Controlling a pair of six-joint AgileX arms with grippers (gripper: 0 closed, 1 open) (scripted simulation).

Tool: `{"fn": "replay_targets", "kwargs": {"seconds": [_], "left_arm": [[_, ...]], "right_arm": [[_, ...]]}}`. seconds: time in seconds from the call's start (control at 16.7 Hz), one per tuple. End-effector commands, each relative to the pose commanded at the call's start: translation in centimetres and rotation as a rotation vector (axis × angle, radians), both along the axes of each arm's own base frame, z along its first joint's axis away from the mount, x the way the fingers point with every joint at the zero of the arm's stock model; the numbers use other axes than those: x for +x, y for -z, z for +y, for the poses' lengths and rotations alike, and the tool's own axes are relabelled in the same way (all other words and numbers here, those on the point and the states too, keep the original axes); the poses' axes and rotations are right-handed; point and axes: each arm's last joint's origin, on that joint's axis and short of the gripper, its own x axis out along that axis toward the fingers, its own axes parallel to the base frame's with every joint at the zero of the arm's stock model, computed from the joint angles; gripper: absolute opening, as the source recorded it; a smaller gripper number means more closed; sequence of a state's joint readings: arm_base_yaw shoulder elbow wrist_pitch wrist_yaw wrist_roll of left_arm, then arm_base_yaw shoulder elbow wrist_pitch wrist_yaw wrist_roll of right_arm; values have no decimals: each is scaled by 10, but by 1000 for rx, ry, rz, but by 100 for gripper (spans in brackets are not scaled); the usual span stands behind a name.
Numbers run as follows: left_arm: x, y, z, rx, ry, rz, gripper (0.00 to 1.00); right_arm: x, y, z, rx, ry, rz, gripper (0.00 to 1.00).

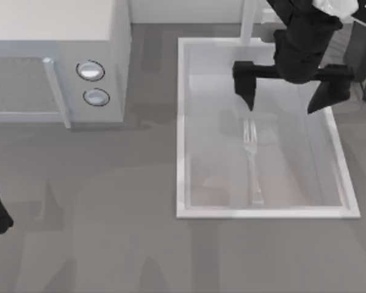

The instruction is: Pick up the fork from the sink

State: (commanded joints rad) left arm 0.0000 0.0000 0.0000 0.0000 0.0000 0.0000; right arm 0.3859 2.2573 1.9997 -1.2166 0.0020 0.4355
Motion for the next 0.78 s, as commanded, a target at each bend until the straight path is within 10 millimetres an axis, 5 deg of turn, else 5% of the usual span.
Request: {"fn": "replay_targets", "kwargs": {"seconds": [0.24,0.78], "left_arm": [[0,0,0,0,0,0,100],[0,0,0,0,0,0,100]], "right_arm": [[16,38,21,-36,-25,80,100],[20,58,22,-42,-23,95,100]]}}
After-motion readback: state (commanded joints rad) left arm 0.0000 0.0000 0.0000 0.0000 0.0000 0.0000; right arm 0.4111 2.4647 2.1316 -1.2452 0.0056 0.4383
